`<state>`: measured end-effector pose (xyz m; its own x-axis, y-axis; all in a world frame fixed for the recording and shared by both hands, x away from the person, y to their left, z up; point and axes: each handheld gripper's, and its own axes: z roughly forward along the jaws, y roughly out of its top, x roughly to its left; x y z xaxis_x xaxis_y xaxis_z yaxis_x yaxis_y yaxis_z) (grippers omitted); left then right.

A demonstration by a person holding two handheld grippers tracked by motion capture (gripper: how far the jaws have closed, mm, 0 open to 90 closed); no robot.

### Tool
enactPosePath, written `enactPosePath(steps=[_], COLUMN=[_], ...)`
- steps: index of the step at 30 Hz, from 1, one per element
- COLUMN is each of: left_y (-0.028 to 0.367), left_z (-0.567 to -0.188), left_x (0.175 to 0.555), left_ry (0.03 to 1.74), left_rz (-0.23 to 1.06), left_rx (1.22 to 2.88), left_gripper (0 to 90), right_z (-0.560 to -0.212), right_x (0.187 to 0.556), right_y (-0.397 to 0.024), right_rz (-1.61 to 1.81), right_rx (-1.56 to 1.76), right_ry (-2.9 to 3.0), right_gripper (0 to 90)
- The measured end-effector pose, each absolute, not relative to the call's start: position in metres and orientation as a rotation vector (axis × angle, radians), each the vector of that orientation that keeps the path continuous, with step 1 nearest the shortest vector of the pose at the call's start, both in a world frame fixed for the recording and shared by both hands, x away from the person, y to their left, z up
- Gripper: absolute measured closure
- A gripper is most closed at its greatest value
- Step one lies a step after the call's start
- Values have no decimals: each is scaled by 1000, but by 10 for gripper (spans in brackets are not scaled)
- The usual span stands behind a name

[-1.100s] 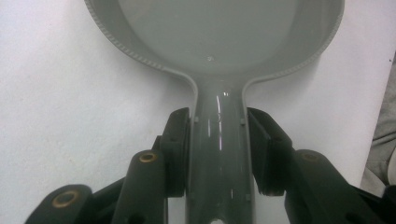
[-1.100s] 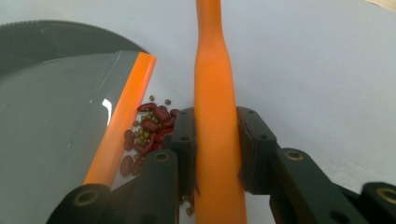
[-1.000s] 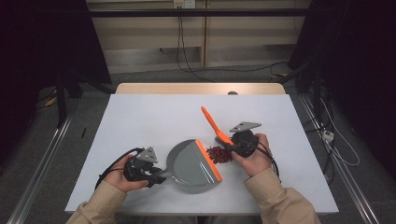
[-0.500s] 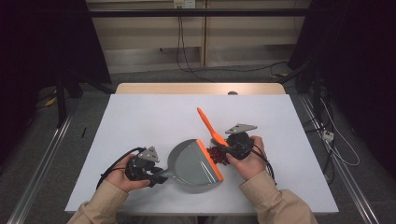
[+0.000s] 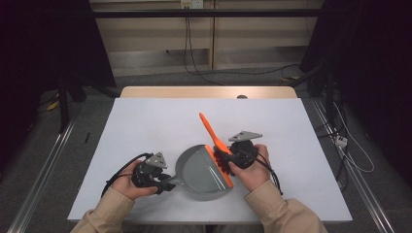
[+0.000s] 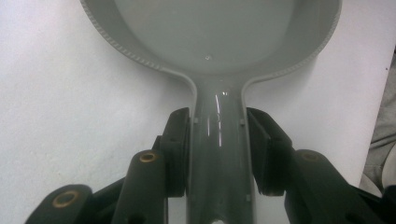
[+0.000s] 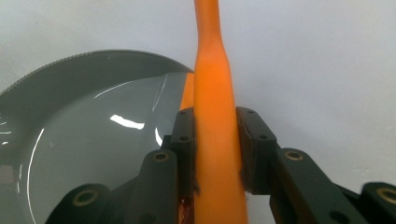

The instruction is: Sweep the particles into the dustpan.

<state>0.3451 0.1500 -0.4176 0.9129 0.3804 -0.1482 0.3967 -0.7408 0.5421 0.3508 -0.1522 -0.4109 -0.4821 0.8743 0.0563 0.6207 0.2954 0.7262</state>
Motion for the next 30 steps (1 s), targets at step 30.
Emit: enactPosePath(steps=[30], left_y=[152], left_z=[-418], left_x=[346], left_ry=[561], left_rz=[-49], left_rx=[2474], left_gripper=[624], right_z=[-392], right_x=[357], right_y=[-148], right_rz=[1153], right_rx=[1314], right_ry=[2142], right_gripper=[717])
